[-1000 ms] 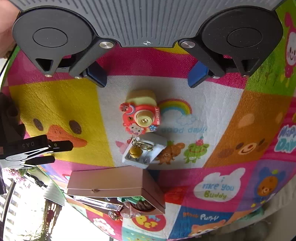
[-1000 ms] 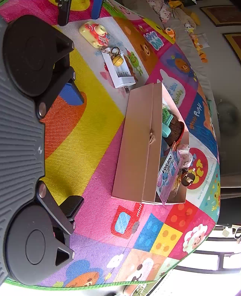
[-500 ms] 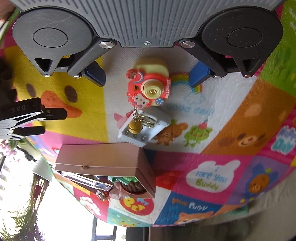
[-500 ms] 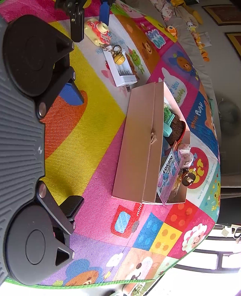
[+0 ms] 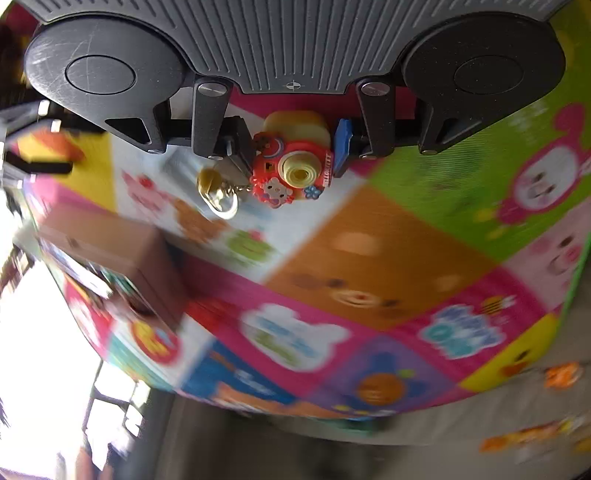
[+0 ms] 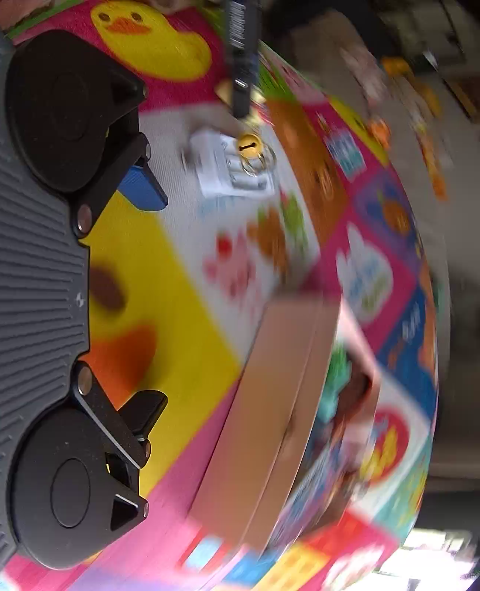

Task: Organize objects
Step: 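Grasp the red-and-yellow toy with the left tool while the right tool grasps the white charger, then lower the red-and-yellow toy and white charger into the pink box, open both tools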

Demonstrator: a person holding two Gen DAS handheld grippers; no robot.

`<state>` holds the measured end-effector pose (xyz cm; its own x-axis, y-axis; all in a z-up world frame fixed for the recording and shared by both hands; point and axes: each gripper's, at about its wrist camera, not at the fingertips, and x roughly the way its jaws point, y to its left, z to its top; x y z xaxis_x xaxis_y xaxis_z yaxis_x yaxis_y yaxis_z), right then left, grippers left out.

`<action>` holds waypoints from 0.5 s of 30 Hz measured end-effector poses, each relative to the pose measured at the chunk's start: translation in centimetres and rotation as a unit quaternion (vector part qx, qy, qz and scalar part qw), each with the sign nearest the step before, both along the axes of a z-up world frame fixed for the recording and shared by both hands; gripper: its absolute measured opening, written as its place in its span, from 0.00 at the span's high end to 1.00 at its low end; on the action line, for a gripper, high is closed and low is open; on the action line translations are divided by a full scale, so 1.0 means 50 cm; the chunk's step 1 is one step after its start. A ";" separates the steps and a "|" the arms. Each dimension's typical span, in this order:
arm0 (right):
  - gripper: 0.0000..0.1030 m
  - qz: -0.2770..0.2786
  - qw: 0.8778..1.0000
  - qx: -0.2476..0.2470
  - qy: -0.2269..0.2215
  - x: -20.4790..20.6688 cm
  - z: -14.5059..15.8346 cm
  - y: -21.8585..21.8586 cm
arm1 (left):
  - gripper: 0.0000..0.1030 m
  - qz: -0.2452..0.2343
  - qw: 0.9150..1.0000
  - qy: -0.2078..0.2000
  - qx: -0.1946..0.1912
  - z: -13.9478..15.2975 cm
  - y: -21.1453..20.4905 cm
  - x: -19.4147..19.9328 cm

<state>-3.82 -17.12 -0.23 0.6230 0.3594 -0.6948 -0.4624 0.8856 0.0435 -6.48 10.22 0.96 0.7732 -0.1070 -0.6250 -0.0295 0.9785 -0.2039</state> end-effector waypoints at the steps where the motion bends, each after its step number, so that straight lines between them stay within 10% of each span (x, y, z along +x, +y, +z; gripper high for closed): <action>1: 0.00 0.010 1.000 0.000 0.000 0.002 0.001 0.021 | 0.53 0.011 1.000 -0.003 -0.006 0.001 0.012 -0.004; 11: 0.00 0.157 0.987 0.044 -0.004 -0.008 0.040 0.193 | 0.54 -0.012 0.993 -0.026 -0.112 0.028 0.083 -0.018; 15: 0.00 0.180 0.983 0.026 -0.028 -0.032 0.046 0.235 | 0.55 -0.039 0.991 -0.082 -0.094 0.105 0.075 -0.030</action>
<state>-5.43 -5.39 2.09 0.4862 0.5975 -0.6376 -0.7478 0.6620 0.0501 -7.96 13.99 6.23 0.8474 -0.2734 -0.4551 0.0939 0.9209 -0.3784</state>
